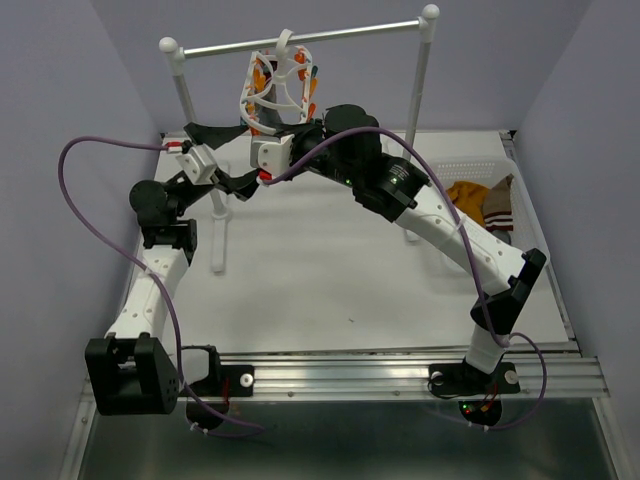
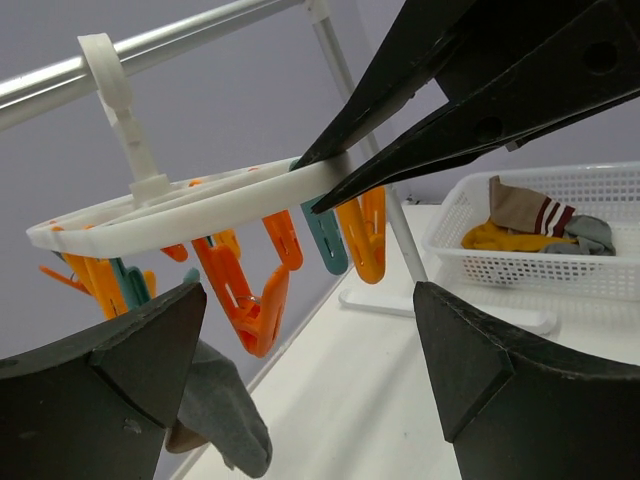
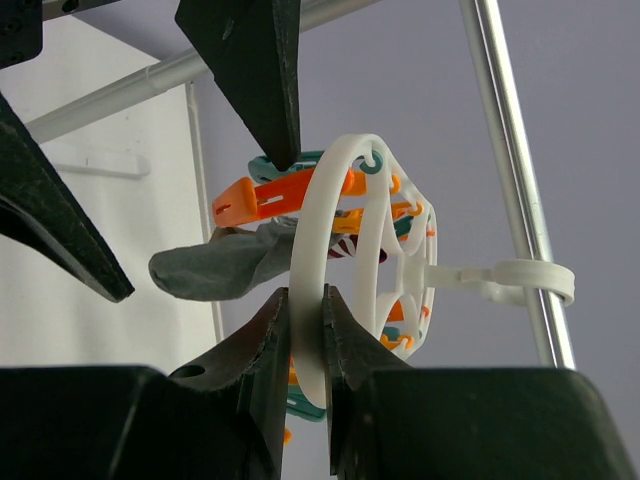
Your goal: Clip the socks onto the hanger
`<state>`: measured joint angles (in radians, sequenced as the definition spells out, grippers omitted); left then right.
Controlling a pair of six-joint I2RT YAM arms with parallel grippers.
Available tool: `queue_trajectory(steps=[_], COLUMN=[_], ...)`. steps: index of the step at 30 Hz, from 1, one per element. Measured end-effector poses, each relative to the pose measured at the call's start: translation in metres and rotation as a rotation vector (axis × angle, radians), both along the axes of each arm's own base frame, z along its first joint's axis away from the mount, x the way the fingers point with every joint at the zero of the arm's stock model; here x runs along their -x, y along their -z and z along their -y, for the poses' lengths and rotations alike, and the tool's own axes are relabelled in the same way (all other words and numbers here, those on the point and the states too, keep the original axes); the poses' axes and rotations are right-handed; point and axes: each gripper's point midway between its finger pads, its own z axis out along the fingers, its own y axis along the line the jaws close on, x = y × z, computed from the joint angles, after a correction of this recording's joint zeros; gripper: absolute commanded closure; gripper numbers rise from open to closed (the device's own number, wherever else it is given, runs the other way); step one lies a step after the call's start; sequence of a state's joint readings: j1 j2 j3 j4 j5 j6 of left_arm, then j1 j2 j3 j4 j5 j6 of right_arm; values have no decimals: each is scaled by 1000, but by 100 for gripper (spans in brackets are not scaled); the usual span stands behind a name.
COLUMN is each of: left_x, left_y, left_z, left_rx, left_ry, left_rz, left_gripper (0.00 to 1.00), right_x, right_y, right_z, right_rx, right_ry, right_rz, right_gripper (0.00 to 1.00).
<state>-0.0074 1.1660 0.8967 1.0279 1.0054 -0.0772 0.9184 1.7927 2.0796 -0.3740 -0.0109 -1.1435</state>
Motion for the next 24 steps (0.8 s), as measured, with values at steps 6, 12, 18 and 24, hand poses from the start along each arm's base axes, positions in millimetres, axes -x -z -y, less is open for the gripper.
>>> queue_trajectory(steps=[6, 12, 18, 24], left_x=[-6, -9, -9, -7], left_y=[3, 3, 2, -3], left_z=[-8, -3, -1, 1], left_rx=[0, -25, -42, -42], left_ry=[-9, 56, 88, 131], left_rz=[-24, -31, -27, -12], left_gripper=[1, 2, 3, 5], right_x=[0, 0, 0, 2], right_y=[0, 0, 0, 1], right_z=[0, 0, 0, -2], right_rx=[1, 3, 4, 10], right_ry=[0, 0, 0, -6], right_rz=[0, 3, 3, 7], right_gripper=[99, 99, 99, 99])
